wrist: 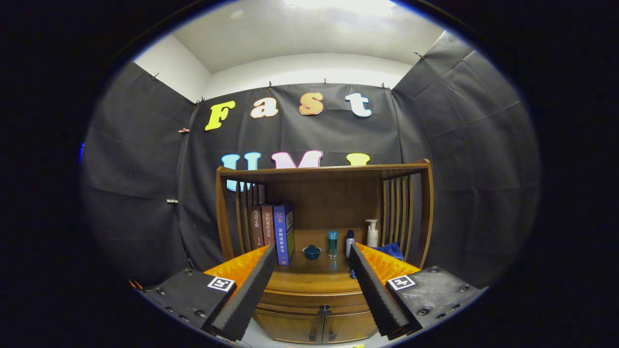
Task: Pull open the drawer, take out the items inside it, and place them on the countertop above the cabinet.
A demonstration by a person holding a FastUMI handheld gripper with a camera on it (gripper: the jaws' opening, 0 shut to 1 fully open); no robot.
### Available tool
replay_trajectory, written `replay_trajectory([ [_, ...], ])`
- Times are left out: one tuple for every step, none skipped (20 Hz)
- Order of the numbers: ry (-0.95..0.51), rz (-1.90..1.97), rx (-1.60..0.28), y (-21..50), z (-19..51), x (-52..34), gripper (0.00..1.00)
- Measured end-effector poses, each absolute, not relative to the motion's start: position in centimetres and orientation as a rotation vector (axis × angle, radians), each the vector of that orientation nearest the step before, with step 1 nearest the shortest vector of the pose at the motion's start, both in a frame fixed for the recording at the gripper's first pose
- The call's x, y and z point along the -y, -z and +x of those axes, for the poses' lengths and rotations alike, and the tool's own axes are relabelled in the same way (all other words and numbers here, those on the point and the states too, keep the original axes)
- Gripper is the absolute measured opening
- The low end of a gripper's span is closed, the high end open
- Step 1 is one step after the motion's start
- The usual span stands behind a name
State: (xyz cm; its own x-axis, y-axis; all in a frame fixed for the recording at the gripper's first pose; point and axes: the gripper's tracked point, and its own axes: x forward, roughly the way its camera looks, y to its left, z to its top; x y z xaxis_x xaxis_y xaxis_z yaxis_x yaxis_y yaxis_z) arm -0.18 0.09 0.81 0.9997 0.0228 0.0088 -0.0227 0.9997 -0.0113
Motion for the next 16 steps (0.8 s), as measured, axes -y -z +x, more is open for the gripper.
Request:
replay_trajectory([
  [-0.024, -0.008, 0.008, -0.8, -0.2, -0.1, 0.99],
  [-0.023, -0.008, 0.007, -0.8, -0.2, -0.1, 0.99],
  [-0.023, -0.009, 0.006, -0.8, -0.2, -0.2, 0.99],
  [-0.023, -0.010, 0.005, -0.8, -0.3, -0.2, 0.99],
  [-0.025, -0.009, 0.005, -0.7, -0.3, -0.3, 0.99],
  [-0.026, -0.007, 0.005, -0.8, -0.3, -0.3, 0.99],
  [-0.024, -0.005, 0.004, -0.8, -0.4, -0.2, 0.99],
  [-0.022, -0.004, 0.002, -0.7, -0.3, -0.2, 0.99],
  [-0.021, -0.003, -0.002, -0.6, -0.2, -0.1, 0.99],
  [-0.018, -0.003, -0.008, -0.4, -0.1, 0.0, 0.99],
  [-0.021, -0.004, -0.018, 0.0, 0.0, 0.0, 0.99],
  [-0.023, -0.003, -0.028, 0.4, 0.1, 0.0, 0.99],
  [-0.024, -0.002, -0.037, 0.9, 0.3, 0.2, 0.99],
  [-0.024, 0.003, -0.044, 1.4, 0.5, 0.3, 0.99],
  [-0.025, 0.008, -0.048, 1.8, 0.6, 0.3, 0.99],
  [-0.027, 0.014, -0.053, 2.4, 0.9, 0.5, 0.99],
])
